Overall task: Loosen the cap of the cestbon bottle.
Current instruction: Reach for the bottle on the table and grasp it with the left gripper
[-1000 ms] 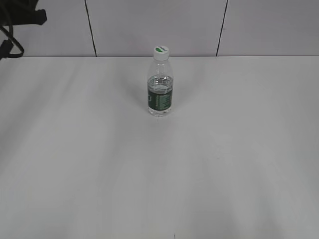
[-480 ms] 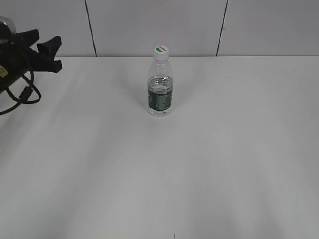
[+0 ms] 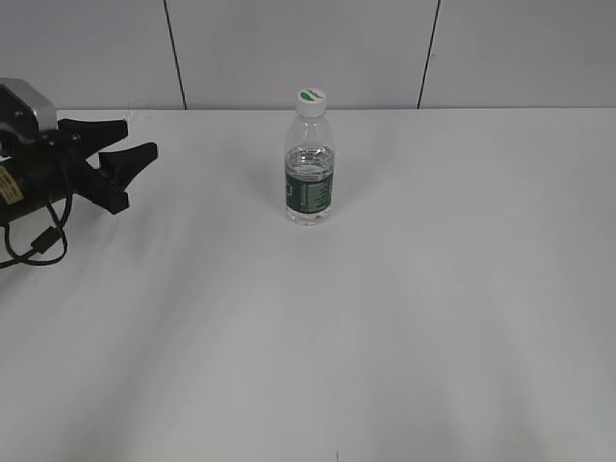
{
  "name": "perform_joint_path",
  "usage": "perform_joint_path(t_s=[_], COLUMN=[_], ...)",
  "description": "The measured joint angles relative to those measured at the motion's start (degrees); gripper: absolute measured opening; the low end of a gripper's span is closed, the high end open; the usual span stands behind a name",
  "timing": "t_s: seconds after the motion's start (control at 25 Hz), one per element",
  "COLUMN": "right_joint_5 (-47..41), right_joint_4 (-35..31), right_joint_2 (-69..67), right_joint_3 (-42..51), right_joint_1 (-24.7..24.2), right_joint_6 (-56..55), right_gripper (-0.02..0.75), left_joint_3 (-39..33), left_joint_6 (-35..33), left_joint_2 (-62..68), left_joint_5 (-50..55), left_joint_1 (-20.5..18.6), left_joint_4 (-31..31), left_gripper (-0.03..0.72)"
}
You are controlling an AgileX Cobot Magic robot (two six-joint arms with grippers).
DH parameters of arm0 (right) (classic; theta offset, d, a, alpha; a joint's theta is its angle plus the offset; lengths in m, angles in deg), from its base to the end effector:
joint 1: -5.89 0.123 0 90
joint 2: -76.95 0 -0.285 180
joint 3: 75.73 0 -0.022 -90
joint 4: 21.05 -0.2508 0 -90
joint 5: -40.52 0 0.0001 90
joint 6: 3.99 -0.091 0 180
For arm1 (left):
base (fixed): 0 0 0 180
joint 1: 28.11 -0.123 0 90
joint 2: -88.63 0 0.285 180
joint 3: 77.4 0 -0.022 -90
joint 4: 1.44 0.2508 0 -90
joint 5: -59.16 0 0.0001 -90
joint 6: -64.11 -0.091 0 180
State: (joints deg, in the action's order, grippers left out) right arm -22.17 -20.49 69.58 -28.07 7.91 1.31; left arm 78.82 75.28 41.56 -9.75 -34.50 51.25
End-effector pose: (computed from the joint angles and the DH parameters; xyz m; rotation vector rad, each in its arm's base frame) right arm -0.0092 -0.0011 0.2789 -0.1304 2.0508 -0.0472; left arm 0.3789 -0.0255 0.1002 0.7064 1.5444 -0.4539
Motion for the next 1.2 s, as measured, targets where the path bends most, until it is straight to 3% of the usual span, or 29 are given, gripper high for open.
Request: perform_joint_path(t_s=[0.32,0.52,0.88,1.2], right_joint_5=[0.00,0.00,0.00,0.00], right_joint_4=[0.00,0.00,0.00,0.00], right_joint_2=[0.00,0.00,0.00,0.00], right_joint_3=[0.00,0.00,0.00,0.00], right_joint_1=[0.00,0.00,0.00,0.00], right_joint_6=[0.00,0.00,0.00,0.00], right_gripper=[0.552,0.552,0.552,0.552], left_joint_3=[0.37,0.37,0.37,0.37], left_joint_6=[1.88,2.03,5.28,8.29], left_joint_2=[0.00,0.00,0.00,2.57], left_joint_5=[0.00,0.00,0.00,-0.20], left_joint_1=[2.17,4.88,7.49,10.92], left_joint_4=[10.01,12.73,11.77,7.07], left_gripper=[0.396,0.396,0.399,0.474])
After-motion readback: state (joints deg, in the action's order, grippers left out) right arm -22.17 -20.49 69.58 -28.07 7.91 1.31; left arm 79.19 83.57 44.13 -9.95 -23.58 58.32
